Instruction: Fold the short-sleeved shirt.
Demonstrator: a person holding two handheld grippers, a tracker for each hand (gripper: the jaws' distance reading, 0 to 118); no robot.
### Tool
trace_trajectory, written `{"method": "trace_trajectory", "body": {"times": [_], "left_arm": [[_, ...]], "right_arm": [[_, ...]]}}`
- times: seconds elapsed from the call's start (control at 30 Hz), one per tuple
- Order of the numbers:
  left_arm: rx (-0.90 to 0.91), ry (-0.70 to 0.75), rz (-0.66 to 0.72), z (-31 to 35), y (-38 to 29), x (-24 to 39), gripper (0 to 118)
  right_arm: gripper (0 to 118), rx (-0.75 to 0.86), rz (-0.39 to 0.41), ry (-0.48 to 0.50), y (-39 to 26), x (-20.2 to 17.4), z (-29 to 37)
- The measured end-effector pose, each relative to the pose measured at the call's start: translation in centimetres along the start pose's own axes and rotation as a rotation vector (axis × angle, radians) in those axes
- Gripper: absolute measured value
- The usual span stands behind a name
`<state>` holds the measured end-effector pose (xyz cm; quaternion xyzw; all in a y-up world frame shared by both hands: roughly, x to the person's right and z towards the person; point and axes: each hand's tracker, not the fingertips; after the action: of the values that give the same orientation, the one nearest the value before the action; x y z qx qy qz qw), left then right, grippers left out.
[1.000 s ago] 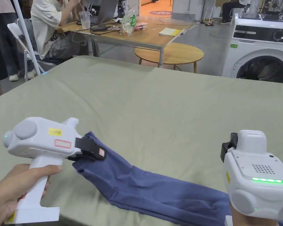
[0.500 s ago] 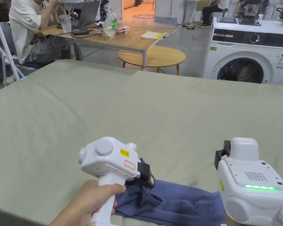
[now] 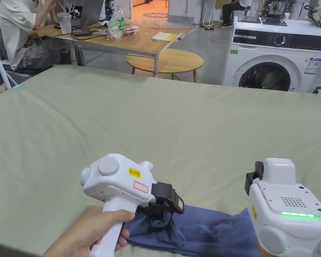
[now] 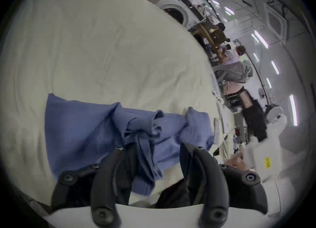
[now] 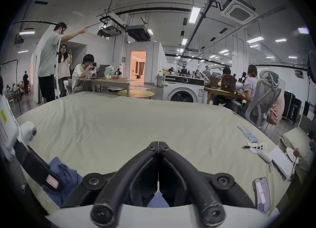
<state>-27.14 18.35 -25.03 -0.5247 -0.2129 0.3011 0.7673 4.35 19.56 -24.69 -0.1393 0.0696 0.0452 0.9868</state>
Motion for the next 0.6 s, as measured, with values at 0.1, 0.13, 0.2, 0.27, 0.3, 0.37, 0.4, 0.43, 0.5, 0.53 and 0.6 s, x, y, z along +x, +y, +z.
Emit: {"method": "trace_trajectory", "body": {"times": [0.1, 0.13, 0.2, 0.27, 0.3, 0.37, 0.4, 0.43, 0.5, 0.53, 0.6], "left_arm": [[0.051, -0.046, -0.040, 1.7, 0.0, 1.0, 47], [0.046, -0.060, -0.051, 2.1, 0.1, 1.3, 44], [0.059, -0.076, -0.071, 2.6, 0.1, 1.7, 34], [0.099, -0.066, -0.089, 3.1, 0.2, 1.7, 25], [0.121, -0.048, -0.094, 3.2, 0.3, 1.5, 19], [0.152, 0.028, -0.101, 3.0, 0.4, 0.8, 10], [0.150, 0.083, -0.103, 2.6, 0.4, 0.5, 5], [0.129, 0.142, -0.109, 1.9, 0.4, 0.0, 3], [0.062, 0.132, -0.095, 0.0, 0.1, -1.1, 1], [0.029, 0.076, -0.073, -1.0, -0.2, -1.6, 1], [-0.010, -0.007, -0.040, -2.9, -0.8, -2.2, 1]], "right_arm": [[0, 0.000, -0.004, 0.005, -0.1, -0.1, 0.0], [0, -0.003, -0.004, 0.007, -0.2, -0.1, 0.0], [0, -0.007, -0.008, 0.011, -0.2, -0.1, 0.0], [0, -0.010, -0.011, 0.013, -0.3, -0.1, 0.0], [0, -0.011, -0.011, 0.012, -0.4, 0.0, 0.1], [0, -0.012, -0.013, 0.013, -0.5, 0.1, 0.2], [0, -0.013, -0.012, 0.013, -0.5, 0.1, 0.2], [0, -0.012, -0.011, 0.012, -0.5, 0.1, 0.2], [0, -0.014, -0.003, 0.013, -0.7, 0.2, 0.3], [0, -0.014, 0.000, 0.013, -0.7, 0.2, 0.3], [0, -0.015, 0.005, 0.011, -0.8, 0.3, 0.3]]}}
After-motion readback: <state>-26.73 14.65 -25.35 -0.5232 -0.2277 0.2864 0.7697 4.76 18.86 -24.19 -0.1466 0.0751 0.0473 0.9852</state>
